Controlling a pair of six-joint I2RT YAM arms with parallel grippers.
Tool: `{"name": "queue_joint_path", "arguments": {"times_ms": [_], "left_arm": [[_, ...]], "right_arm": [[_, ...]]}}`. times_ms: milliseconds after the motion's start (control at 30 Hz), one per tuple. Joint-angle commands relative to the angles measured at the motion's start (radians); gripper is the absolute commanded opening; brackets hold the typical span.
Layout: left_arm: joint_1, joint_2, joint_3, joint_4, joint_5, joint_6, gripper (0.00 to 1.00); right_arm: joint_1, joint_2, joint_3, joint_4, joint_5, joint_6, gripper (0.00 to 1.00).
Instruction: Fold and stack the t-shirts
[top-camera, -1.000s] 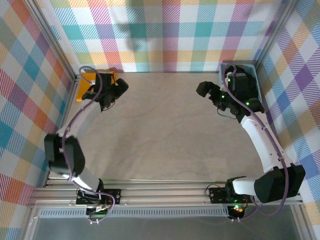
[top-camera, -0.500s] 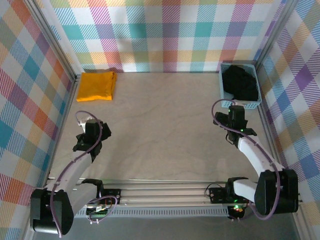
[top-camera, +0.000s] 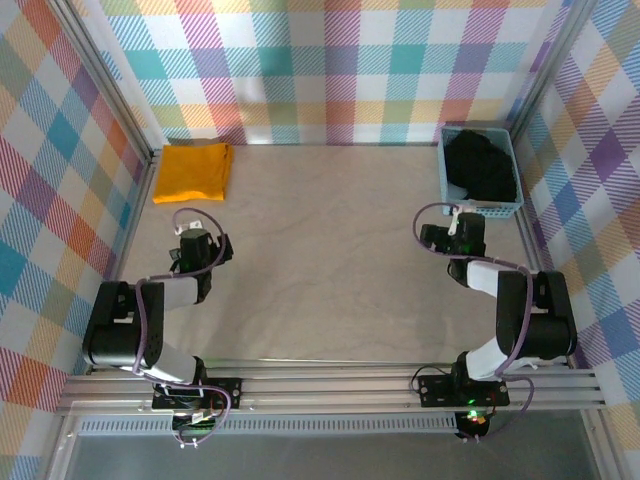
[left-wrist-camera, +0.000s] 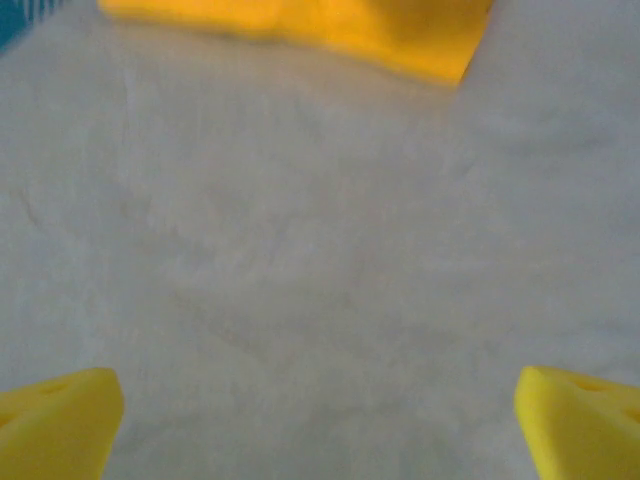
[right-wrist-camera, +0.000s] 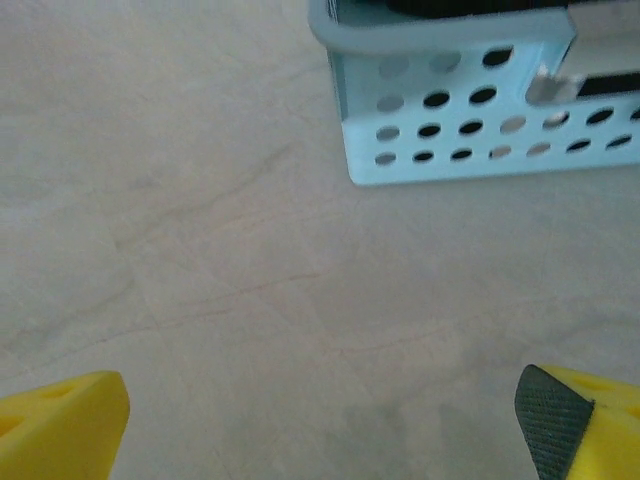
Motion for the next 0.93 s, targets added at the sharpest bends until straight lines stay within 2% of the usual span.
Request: {"name": "queue_joint_path", "arguments": {"times_ms": [0,67,133,167,233,267,300,633,733,900], "left_arm": [[-0.044,-0.024,-0.122,0.326,-0.045,0.054,1.00],[-0.046,-0.013,-0.121,0.330,-0.026,0.065,1.00],[-0.048,0.036,-0.068,0.268,-0.010,0.070,1.00],[-0.049,0.095,-0.062,0.330,-0.028,0.077,1.00],[-0.050,0.069,-0.036,0.232,-0.018,0.067,1.00],[-0.049,0.091,-0.050,0.305,-0.024,0.076,1.00],[-0.050,0.074,-0.039,0.260,-0.020,0.070,1.00],[-0.054,0.077,-0.045,0.272,-0.024,0.076,1.00],[-0.054,0.077,-0.045,0.270,-0.025,0.076,1.00],[-0.054,0.077,-0.043,0.267,-0.026,0.076,1.00]], "right_arm": [[-0.005,-0.040,-0.089,0.217,-0.073,-0.032,1.00],[-0.005,-0.035,-0.167,0.368,-0.082,-0.039,1.00],[-0.005,0.035,-0.261,0.636,-0.067,-0.040,1.00],[-0.005,0.005,-0.253,0.572,-0.063,-0.033,1.00],[-0.005,0.028,-0.199,0.514,-0.074,-0.037,1.00],[-0.001,0.017,-0.160,0.409,-0.071,-0.039,1.00],[0.009,0.021,-0.163,0.422,-0.055,-0.049,1.00],[0.016,0.016,-0.168,0.424,-0.047,-0.056,1.00],[0.016,0.023,-0.146,0.390,-0.120,-0.081,1.00],[0.010,0.018,-0.154,0.401,-0.129,-0.081,1.00]]}}
